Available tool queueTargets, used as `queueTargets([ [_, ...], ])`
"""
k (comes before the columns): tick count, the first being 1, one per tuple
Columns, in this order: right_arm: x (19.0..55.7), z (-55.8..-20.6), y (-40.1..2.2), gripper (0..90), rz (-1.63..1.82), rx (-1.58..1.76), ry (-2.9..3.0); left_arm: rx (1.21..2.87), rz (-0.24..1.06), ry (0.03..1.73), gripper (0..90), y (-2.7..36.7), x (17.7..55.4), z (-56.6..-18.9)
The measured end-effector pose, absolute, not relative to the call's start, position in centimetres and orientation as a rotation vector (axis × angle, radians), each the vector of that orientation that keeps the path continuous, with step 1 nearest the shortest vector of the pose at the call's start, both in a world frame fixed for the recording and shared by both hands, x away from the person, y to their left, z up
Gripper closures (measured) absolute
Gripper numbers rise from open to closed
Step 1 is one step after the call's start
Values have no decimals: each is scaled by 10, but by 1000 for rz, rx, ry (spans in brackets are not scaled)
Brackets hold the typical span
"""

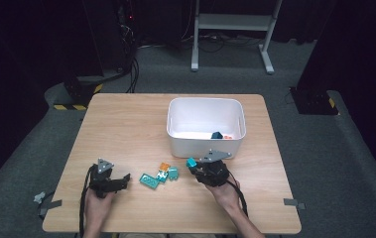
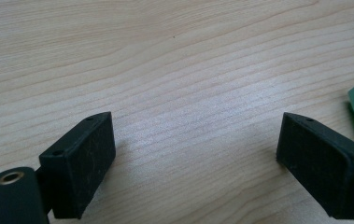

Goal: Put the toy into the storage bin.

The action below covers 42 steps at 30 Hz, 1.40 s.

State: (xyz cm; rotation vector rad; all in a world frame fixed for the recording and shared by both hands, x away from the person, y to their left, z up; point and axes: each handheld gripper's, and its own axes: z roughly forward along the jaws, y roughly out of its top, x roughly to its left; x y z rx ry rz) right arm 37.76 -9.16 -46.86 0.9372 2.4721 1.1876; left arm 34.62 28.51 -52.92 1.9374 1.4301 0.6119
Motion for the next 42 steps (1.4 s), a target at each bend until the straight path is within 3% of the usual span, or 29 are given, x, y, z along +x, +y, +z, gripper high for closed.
queueTargets([
  [22, 374, -441, -102, 685, 1241, 906, 2452, 1938, 612, 1430, 115, 285, 346, -529],
  [42, 379, -395, -109, 685, 1328, 861, 2410, 1937, 612, 1430, 115, 285, 346, -529],
])
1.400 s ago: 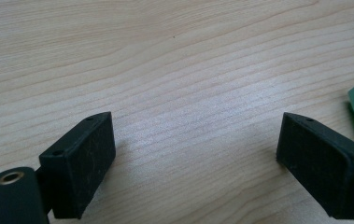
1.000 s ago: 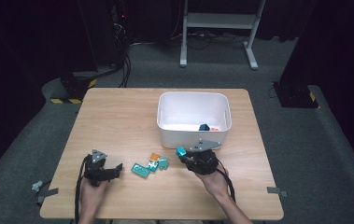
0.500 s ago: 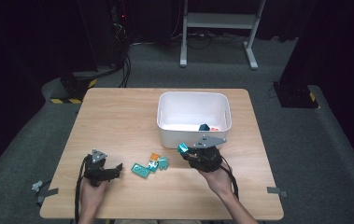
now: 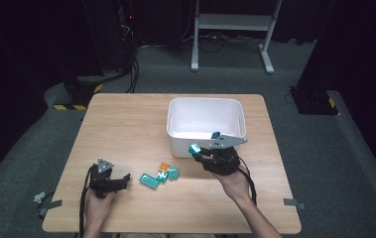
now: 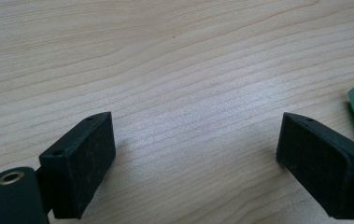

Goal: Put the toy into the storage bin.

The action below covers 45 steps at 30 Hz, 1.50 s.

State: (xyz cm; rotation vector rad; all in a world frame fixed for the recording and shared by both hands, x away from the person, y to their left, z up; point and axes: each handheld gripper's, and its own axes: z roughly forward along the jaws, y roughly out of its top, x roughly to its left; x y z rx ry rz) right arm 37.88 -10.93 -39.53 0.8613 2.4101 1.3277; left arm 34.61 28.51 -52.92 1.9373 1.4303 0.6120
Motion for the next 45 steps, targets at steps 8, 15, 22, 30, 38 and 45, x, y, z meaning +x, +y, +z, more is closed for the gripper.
queueTargets([
  [8, 385, -378, -115, 685, 1343, 877, 2396, 1938, 612, 1430, 115, 285, 346, -529],
  [15, 395, -370, -119, 684, 1338, 895, 2390, 1937, 612, 1430, 115, 285, 346, -529],
  [22, 407, -364, -122, 684, 1326, 935, 2376, 1938, 612, 1430, 115, 285, 346, -529],
  [30, 421, -367, -127, 684, 1316, 989, 2367, 1938, 612, 1430, 115, 285, 346, -529],
  [38, 437, -366, -132, 683, 1281, 1062, 2336, 1937, 612, 1430, 115, 285, 346, -529],
  [45, 447, -369, -132, 682, 1246, 1111, 2323, 1937, 612, 1430, 115, 285, 346, -529],
])
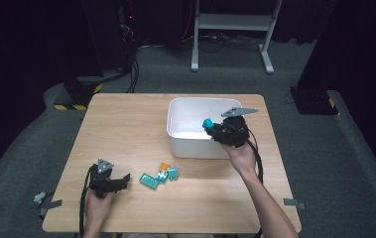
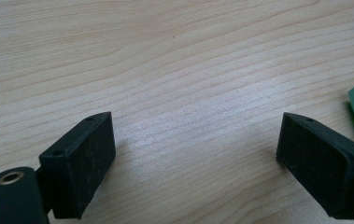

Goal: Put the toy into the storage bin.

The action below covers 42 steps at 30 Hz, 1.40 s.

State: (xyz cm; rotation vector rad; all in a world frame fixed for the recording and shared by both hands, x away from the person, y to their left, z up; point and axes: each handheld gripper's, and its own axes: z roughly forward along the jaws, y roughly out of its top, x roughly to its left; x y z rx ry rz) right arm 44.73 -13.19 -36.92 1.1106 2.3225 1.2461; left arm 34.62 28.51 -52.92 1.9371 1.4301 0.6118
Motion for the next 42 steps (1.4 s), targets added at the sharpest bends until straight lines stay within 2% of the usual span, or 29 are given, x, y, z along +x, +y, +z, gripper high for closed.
queueTargets([
  [5, 454, -375, -132, 674, 1222, 1139, 2321, 1937, 612, 1430, 115, 285, 346, -529],
  [8, 459, -378, -133, 568, 1209, 1185, 2321, 1937, 612, 1430, 115, 285, 346, -529],
  [13, 457, -377, -137, 505, 1224, 1186, 2297, 1937, 612, 1430, 115, 285, 346, -529],
  [22, 430, -371, -137, 395, 1316, 1089, 2252, 1938, 612, 1430, 115, 285, 346, -529],
  [34, 400, -369, -124, 412, 1393, 945, 2286, 1937, 612, 1430, 115, 285, 346, -529],
  [42, 390, -385, -109, 413, 1382, 910, 2351, 1938, 612, 1430, 115, 285, 346, -529],
])
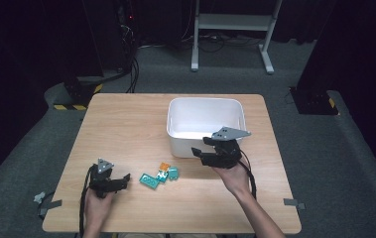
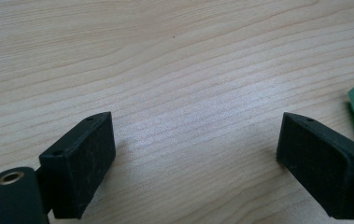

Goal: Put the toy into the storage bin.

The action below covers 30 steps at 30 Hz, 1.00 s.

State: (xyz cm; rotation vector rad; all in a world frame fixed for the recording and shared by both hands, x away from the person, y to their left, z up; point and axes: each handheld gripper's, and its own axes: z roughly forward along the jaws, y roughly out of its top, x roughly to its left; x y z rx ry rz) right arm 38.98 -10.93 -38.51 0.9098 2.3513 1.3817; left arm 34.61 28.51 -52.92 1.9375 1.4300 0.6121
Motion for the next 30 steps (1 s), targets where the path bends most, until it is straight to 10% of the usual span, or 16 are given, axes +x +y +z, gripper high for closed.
queueTargets([
  [30, 380, -466, -75, 403, 1318, 967, 2484, 1937, 612, 1430, 115, 285, 346, -529],
])
